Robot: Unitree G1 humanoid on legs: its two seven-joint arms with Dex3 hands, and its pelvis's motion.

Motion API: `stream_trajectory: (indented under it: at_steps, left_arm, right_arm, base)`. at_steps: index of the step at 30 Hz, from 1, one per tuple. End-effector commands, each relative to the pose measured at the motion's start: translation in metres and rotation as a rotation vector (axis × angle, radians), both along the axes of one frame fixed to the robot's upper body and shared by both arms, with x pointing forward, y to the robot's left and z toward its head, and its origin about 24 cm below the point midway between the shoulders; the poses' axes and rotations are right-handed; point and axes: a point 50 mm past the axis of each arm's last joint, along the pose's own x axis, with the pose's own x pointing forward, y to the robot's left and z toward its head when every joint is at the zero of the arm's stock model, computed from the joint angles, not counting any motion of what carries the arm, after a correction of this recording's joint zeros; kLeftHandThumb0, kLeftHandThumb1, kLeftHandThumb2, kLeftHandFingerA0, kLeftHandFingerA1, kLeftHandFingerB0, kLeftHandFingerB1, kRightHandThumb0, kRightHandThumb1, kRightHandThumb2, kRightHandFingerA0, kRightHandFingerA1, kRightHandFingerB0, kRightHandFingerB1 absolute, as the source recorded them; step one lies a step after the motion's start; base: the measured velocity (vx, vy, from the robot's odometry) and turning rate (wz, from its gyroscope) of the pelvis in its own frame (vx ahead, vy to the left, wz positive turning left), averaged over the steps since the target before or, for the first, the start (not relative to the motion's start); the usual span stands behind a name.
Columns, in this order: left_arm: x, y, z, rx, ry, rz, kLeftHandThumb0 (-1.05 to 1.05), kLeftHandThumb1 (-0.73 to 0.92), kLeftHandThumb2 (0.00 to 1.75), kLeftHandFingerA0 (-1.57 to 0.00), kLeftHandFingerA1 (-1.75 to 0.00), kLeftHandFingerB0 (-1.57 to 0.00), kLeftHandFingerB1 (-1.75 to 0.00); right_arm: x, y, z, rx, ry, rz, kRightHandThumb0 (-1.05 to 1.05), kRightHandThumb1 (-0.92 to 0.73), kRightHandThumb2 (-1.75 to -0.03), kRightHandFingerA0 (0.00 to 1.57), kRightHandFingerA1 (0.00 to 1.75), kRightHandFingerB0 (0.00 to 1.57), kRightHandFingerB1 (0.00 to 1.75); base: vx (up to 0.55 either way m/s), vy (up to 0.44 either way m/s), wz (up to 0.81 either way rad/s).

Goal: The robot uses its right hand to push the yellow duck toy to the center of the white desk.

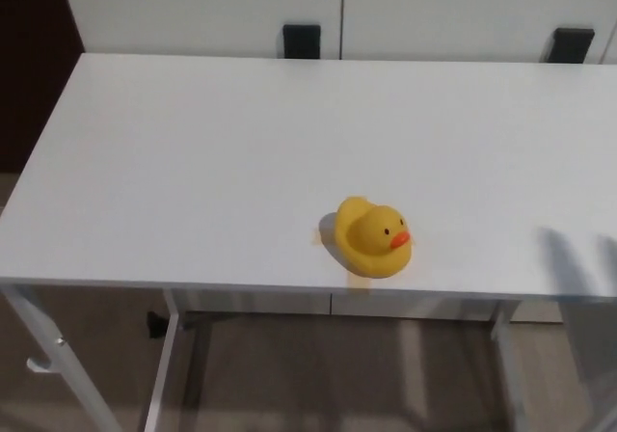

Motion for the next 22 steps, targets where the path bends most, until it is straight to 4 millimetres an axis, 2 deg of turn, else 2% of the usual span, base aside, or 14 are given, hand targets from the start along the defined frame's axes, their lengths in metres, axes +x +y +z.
stream_trajectory:
  at_steps: [1, 3, 4, 6, 7, 8, 9, 14, 15, 17, 18, 19, 20, 22]
  left_arm:
    - [-0.007, 0.008, 0.005, 0.014, -0.02, 0.014, -0.15, 0.58, 0.88, -0.85, -0.82, -0.87, -0.84]
    - [-0.007, 0.009, 0.005, 0.016, -0.02, 0.019, -0.15, 0.58, 0.85, -0.85, -0.82, -0.86, -0.83]
    - [-0.007, 0.01, 0.005, 0.018, -0.018, 0.024, -0.22, 0.61, 0.73, -0.86, -0.84, -0.85, -0.83]
    - [-0.007, 0.01, 0.006, 0.02, -0.015, 0.028, -0.22, 0.61, 0.73, -0.86, -0.84, -0.85, -0.83]
    - [-0.007, 0.01, 0.006, 0.019, -0.017, 0.029, -0.19, 0.61, 0.75, -0.85, -0.84, -0.85, -0.84]
    - [-0.006, 0.01, 0.006, 0.018, -0.019, 0.029, -0.19, 0.61, 0.75, -0.85, -0.84, -0.85, -0.84]
    - [-0.006, 0.009, 0.006, 0.017, -0.021, 0.029, -0.18, 0.63, 0.72, -0.86, -0.86, -0.88, -0.85]
    - [-0.004, 0.009, 0.006, 0.013, -0.03, 0.032, -0.18, 0.62, 0.76, -0.85, -0.82, -0.85, -0.83]
    - [-0.003, 0.009, 0.006, 0.014, -0.032, 0.037, -0.17, 0.61, 0.73, -0.87, -0.84, -0.88, -0.83]
    - [-0.001, 0.009, 0.006, 0.015, -0.032, 0.044, -0.17, 0.61, 0.73, -0.87, -0.84, -0.88, -0.83]
    - [-0.001, 0.009, 0.006, 0.016, -0.034, 0.044, -0.15, 0.6, 0.81, -0.86, -0.82, -0.87, -0.83]
    - [0.0, 0.009, 0.006, 0.016, -0.035, 0.044, -0.15, 0.6, 0.81, -0.86, -0.82, -0.87, -0.83]
    - [0.0, 0.008, 0.006, 0.014, -0.039, 0.043, -0.16, 0.62, 0.79, -0.85, -0.82, -0.84, -0.82]
    - [0.001, 0.008, 0.006, 0.012, -0.042, 0.042, -0.16, 0.62, 0.79, -0.85, -0.82, -0.84, -0.82]
  right_arm:
    - [-0.104, -0.074, -0.009, 0.02, 0.019, -0.253, -1.02, -0.77, -1.02, 0.0, 0.22, 0.0, 0.11]
    - [-0.112, -0.079, -0.015, 0.034, 0.036, -0.299, -0.96, -0.73, -1.02, 0.0, 0.25, 0.0, 0.18]
    - [-0.125, -0.087, -0.026, 0.086, 0.03, -0.395, -0.65, -0.79, -0.82, 0.01, 0.47, 0.02, 0.3]
    - [-0.143, -0.095, -0.041, 0.146, 0.02, -0.509, -0.65, -0.79, -0.82, 0.01, 0.47, 0.02, 0.3]
    - [-0.15, -0.097, -0.05, 0.207, 0.019, -0.558, -0.48, -0.83, -0.65, 0.06, 0.67, 0.06, 0.46]
    - [-0.153, -0.098, -0.056, 0.245, 0.02, -0.581, -0.48, -0.83, -0.65, 0.06, 0.67, 0.06, 0.46]
    - [-0.156, -0.1, -0.064, 0.307, 0.046, -0.611, -0.43, -0.76, -0.62, 0.2, 0.66, 0.26, 0.45]
    - [-0.158, -0.101, -0.08, 0.396, 0.093, -0.632, -0.35, -0.72, -0.61, 0.28, 0.65, 0.33, 0.46]
    - [-0.154, -0.104, -0.09, 0.443, 0.124, -0.66, -0.28, -0.65, -0.62, 0.53, 0.71, 0.49, 0.55]
    - [-0.15, -0.106, -0.102, 0.496, 0.161, -0.697, -0.28, -0.65, -0.62, 0.53, 0.71, 0.49, 0.55]
    - [-0.148, -0.108, -0.107, 0.533, 0.195, -0.721, -0.31, -0.63, -0.62, 0.68, 0.76, 0.56, 0.62]
    - [-0.147, -0.109, -0.109, 0.554, 0.215, -0.734, -0.31, -0.63, -0.62, 0.68, 0.76, 0.56, 0.62]
    - [-0.148, -0.109, -0.116, 0.569, 0.242, -0.758, -0.13, -0.56, -0.8, 0.76, 0.73, 0.58, 0.66]
    - [-0.15, -0.109, -0.123, 0.579, 0.266, -0.783, -0.13, -0.56, -0.8, 0.76, 0.73, 0.58, 0.66]
  base:
    - [0.0, 0.0, 0.0]
    - [0.0, 0.0, 0.0]
    - [0.0, 0.0, 0.0]
    - [0.0, 0.0, 0.0]
    - [0.0, 0.0, 0.0]
    - [0.0, 0.0, 0.0]
    - [0.0, 0.0, 0.0]
    - [0.0, 0.0, 0.0]
    - [0.0, 0.0, 0.0]
    - [0.0, 0.0, 0.0]
    - [0.0, 0.0, 0.0]
    - [0.0, 0.0, 0.0]
    - [0.0, 0.0, 0.0]
    - [0.0, 0.0, 0.0]
